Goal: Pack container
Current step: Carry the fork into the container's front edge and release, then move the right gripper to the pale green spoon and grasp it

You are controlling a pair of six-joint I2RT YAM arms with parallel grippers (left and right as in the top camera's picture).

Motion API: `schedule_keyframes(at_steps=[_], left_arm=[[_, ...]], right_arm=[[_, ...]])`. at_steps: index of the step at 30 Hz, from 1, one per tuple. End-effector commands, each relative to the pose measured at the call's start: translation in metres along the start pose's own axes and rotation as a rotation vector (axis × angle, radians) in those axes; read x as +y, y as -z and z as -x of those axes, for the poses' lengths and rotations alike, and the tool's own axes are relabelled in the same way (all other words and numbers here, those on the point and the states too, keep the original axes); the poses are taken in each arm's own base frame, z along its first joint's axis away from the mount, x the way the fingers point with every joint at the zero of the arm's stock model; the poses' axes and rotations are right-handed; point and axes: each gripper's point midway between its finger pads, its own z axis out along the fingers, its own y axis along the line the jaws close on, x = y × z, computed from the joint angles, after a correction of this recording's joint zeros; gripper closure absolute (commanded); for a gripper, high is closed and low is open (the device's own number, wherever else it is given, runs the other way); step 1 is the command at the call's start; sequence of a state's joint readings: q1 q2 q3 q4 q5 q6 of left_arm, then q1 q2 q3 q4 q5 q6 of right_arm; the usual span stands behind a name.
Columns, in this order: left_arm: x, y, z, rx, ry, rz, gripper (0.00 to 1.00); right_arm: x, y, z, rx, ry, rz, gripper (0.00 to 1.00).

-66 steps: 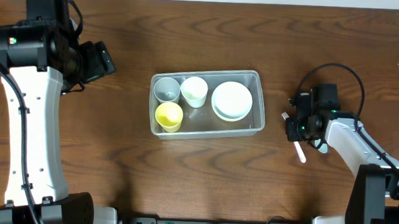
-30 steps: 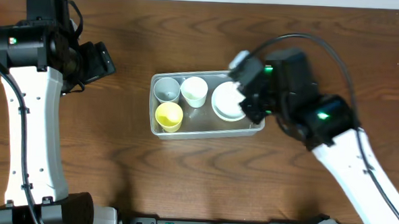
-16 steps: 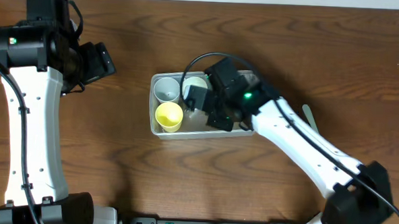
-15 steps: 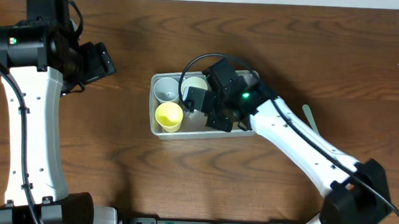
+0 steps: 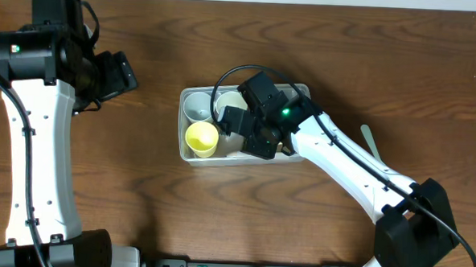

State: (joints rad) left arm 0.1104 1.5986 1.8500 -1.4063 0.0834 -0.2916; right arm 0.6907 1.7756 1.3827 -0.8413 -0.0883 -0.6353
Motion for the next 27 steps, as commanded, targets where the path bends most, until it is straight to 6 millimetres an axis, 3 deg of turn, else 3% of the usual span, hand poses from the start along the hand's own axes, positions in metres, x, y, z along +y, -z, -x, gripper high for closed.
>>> schedule_keyframes(at_steps=[1, 3, 4, 7, 10, 12, 15, 18, 23, 27], left_arm=[[0.002, 0.001, -0.002, 0.003, -0.002, -0.001, 0.11], [0.002, 0.001, -0.002, 0.003, -0.002, -0.001, 0.1], [0.002, 0.001, -0.002, 0.003, -0.002, -0.001, 0.11], [0.002, 0.001, -0.002, 0.003, -0.002, -0.001, 0.11], [0.002, 0.001, -0.002, 0.003, -0.002, -0.001, 0.11], [0.002, 0.001, -0.002, 0.003, -0.002, -0.001, 0.11], [0.002, 0.001, -0.002, 0.003, -0.002, -0.001, 0.11], [0.002, 0.001, -0.002, 0.002, -0.002, -0.001, 0.11], [0.002, 0.001, -0.002, 0.003, -0.002, -0.001, 0.11], [0.002, 0.001, -0.002, 0.003, -0.002, -0.001, 0.11]], right_arm=[[-0.038, 0.047, 0.009, -0.048, -0.176, -0.189, 0.4], [-0.064, 0.078, 0.005, -0.071, -0.274, -0.313, 0.36], [-0.085, 0.106, -0.003, -0.094, -0.359, -0.414, 0.32], [-0.12, 0.162, -0.032, -0.149, -0.539, -0.568, 0.2], [-0.147, 0.205, -0.083, -0.188, -0.761, -0.665, 0.09], [-0.158, 0.218, -0.127, -0.175, -0.916, -0.675, 0.04], [-0.159, 0.213, -0.185, -0.107, -1.065, -0.611, 0.04], [-0.147, 0.186, -0.236, -0.001, -1.167, -0.483, 0.01], [-0.113, 0.117, -0.288, 0.206, -1.246, -0.228, 0.01], [-0.093, 0.067, -0.308, 0.331, -1.28, -0.087, 0.01]])
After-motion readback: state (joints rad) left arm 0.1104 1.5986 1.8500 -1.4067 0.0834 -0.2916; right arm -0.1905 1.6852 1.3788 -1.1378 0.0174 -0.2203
